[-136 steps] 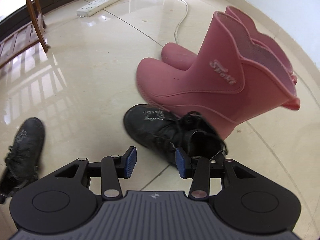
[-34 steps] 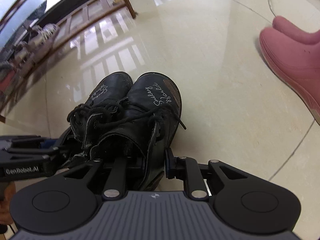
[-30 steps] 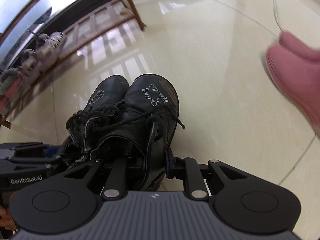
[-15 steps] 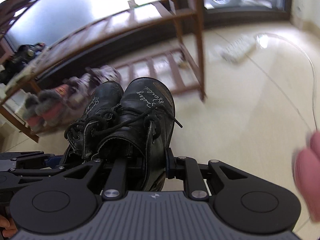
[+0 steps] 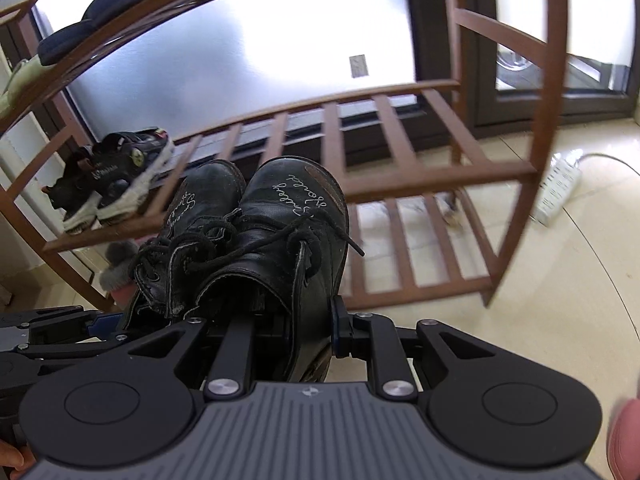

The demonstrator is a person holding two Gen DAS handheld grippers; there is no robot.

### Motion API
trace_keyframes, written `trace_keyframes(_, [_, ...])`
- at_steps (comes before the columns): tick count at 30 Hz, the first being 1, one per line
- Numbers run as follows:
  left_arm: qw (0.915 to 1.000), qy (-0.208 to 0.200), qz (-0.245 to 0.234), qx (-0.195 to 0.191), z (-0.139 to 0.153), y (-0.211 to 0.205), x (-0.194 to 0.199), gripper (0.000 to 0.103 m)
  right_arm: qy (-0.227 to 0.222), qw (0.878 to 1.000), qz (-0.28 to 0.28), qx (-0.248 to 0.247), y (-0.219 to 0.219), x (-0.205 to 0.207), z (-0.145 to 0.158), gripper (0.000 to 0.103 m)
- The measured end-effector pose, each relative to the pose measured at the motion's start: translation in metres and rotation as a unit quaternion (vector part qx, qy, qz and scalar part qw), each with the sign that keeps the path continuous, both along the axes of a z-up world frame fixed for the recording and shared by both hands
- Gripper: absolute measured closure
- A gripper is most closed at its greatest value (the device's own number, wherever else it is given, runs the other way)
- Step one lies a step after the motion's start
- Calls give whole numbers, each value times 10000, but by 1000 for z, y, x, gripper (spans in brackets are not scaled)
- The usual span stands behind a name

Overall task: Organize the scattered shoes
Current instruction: 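Lift both black boots with both grippers and carry them to the rack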

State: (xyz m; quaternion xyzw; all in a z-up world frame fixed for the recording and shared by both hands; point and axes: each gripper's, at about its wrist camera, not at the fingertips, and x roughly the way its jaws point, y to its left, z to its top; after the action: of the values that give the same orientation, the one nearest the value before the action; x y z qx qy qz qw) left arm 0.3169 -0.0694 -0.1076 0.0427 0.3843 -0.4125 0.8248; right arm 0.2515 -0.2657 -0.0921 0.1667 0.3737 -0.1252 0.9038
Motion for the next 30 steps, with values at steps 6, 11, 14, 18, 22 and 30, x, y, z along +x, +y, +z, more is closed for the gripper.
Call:
trace_keyframes(6, [9995,-119,286,-82,7,12,40,63,-126,9998,104,-62,12,45,9,83])
trace_keyframes(11, [9981,-262,531,-186,13,16,73,63,-222,9996,136,-113,18,79,12,83])
trace_keyframes(14, [9973,-292,632,-236,13,15,90,63,-293,9995,92,-102,17,98,12,83])
trace_keyframes(18, [9965,-226,723,-367,10,12,107,62,-386,9992,-41,-69,10,115,8,83])
trace_keyframes(22, [9955,-260,792,-444,11,5,117,62,-503,9984,-236,-78,4,124,2,82])
trace_keyframes(30, [9932,-43,1033,-540,13,-3,138,60,-630,9967,-511,-54,-4,139,-1,76])
